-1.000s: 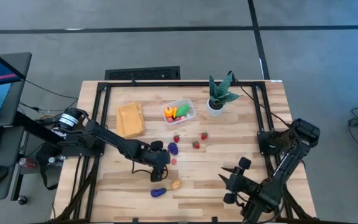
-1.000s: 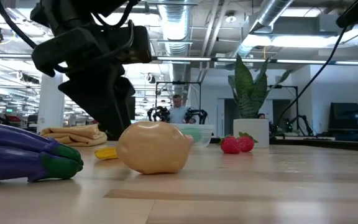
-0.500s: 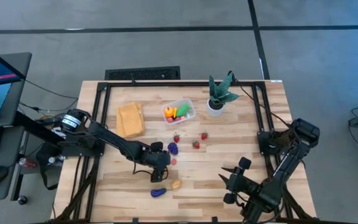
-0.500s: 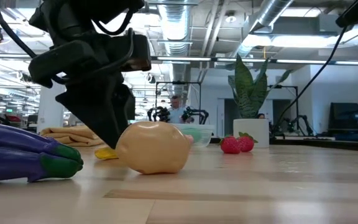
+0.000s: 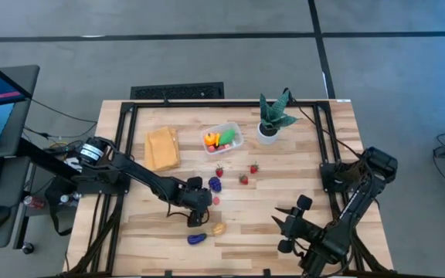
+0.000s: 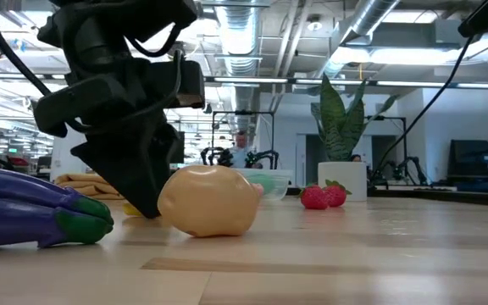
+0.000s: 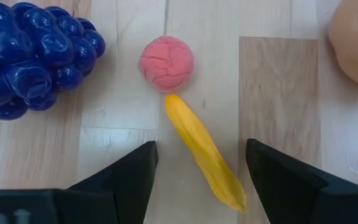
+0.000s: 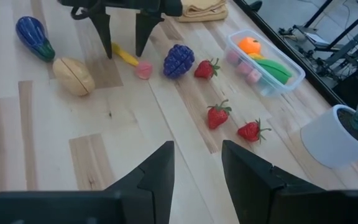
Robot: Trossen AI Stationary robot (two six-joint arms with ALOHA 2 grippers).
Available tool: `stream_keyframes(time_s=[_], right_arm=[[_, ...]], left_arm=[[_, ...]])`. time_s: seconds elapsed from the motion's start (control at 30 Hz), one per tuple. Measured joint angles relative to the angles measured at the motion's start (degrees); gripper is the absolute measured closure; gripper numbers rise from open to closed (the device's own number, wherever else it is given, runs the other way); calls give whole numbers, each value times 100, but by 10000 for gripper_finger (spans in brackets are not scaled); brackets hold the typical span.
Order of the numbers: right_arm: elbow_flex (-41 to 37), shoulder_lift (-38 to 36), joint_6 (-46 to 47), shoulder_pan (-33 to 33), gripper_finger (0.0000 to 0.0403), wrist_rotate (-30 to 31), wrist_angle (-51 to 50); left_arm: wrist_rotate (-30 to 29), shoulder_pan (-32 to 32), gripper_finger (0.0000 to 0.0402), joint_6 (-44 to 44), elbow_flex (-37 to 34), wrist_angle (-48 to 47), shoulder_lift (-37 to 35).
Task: Pick and placing Produce into tupperware
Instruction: Put the yellow corn into the transparent bin
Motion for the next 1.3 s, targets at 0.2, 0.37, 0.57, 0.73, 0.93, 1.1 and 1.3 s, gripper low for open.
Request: stream_keyframes(time_s=[0.2, 0.37, 0.57, 0.73, 0.93, 1.1, 1.3], right_arm=[[0, 0, 0, 0, 276, 0, 1], [0, 0, 2, 0, 276, 0, 2], [0, 0, 2, 0, 276, 0, 4], [0, 0, 2, 0, 276, 0, 19], [0, 0, 2, 0, 276, 0, 20], [0, 0, 2, 0, 276, 0, 20], [0, 0, 2, 0, 276, 0, 20]], left_arm=[[-17, 4, 194, 9, -8, -2, 11], [-75, 9, 227, 20, -13, -20, 19], [-131, 10, 255, 42, -15, -39, 24], [-169, 11, 277, 42, -20, -44, 25], [-195, 11, 299, 42, -20, -57, 27], [-195, 11, 319, 90, -26, -97, -51], [-134, 7, 350, 184, -52, -297, -405]])
